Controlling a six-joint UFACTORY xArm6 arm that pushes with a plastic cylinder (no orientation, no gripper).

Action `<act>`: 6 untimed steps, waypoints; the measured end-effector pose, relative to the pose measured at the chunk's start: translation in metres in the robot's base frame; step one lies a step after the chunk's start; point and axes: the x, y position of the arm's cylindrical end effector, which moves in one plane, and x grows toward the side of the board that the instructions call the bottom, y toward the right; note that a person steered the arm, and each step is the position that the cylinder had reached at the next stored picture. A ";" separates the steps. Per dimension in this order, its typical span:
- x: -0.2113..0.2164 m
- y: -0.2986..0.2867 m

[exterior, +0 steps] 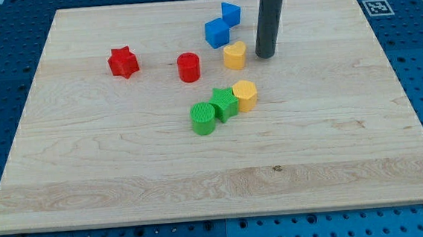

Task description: Push the blue triangle to the center top of the board

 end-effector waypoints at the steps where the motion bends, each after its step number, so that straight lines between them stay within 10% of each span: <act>1: -0.023 -0.026; 4: -0.026 -0.094; 6: 0.019 -0.021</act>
